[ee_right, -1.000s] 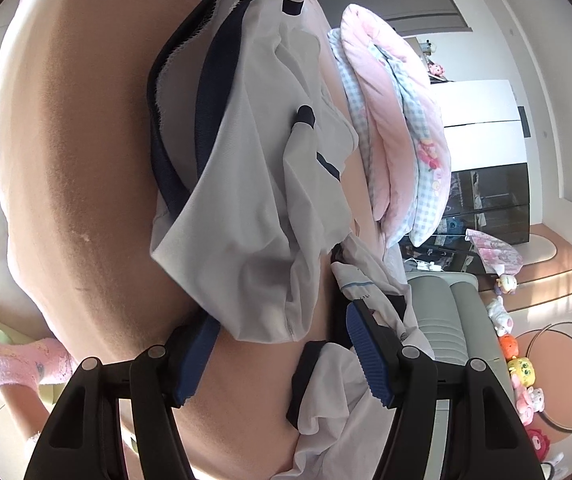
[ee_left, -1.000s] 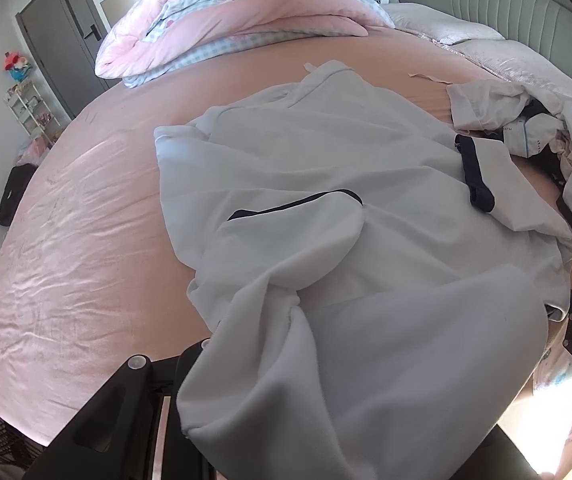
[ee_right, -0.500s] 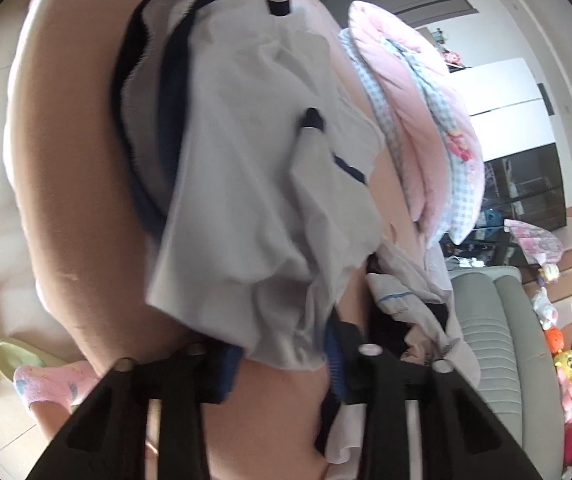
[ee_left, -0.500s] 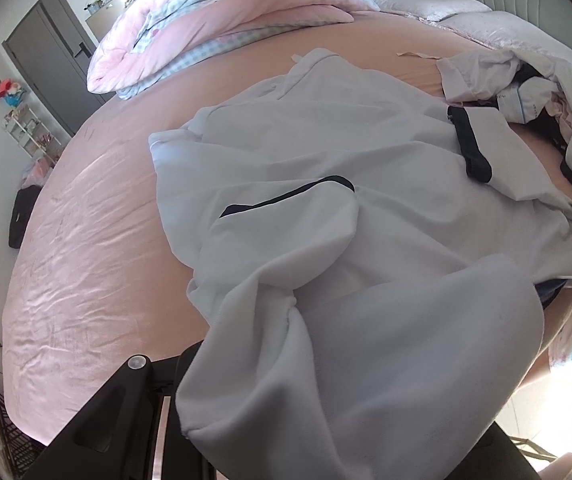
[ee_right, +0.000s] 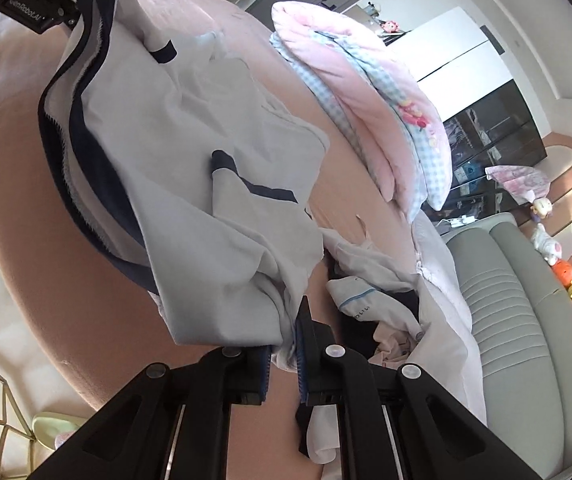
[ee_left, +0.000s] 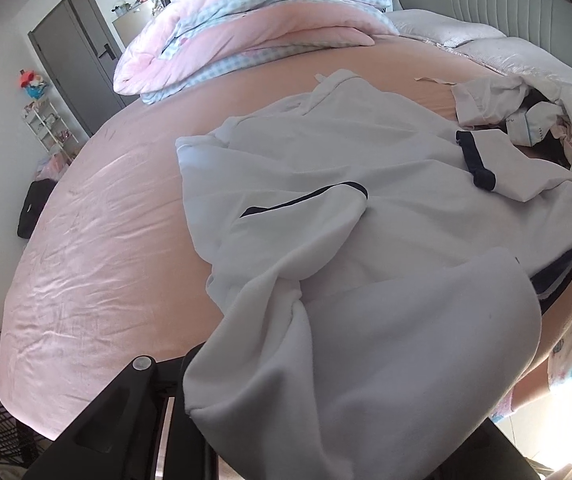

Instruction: Fold clothes

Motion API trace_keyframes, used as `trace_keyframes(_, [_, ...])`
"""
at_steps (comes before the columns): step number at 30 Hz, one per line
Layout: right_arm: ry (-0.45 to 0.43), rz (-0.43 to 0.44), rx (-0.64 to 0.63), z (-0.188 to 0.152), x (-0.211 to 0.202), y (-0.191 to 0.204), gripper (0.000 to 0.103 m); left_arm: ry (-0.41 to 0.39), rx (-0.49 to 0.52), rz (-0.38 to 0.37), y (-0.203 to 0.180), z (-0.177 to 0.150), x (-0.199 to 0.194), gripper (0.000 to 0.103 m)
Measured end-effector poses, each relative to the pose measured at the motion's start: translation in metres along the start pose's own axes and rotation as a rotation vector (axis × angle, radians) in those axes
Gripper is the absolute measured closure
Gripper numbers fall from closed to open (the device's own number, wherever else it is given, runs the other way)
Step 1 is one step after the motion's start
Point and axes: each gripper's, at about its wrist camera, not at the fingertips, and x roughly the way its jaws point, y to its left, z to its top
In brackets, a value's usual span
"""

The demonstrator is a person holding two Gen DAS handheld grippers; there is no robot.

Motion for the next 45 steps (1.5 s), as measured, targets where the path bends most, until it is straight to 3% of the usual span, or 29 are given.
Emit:
trace_keyframes(8, [0.013,-0.004,0.031,0.012,-0.001,-0.006,0.095,-0.005,-0.019,-0.022,0.004,-0.002,-0.001,0.084])
trace_keyframes(17, [0.006,0.022,0.179,0.032,0.002,-0.032,0.095,-0.020,-0.186,-0.088,0.027,0.007,-0.004,0.084])
trace_keyframes(24, [0.010,0.052,0.301,0.045,0.010,-0.054,0.095,-0.023,-0.251,-0.113,0.040,0.020,0.000,0.084])
trace_keyframes(35, [-0.036,0.036,0.339,0.078,0.023,-0.082,0.095,-0.056,-0.264,-0.112,0.058,0.049,0.006,0.084])
trace_keyframes(45, [-0.034,0.094,0.320,0.110,0.060,-0.097,0.095,-0.049,-0.269,-0.193,0.083,0.073,0.031,0.084])
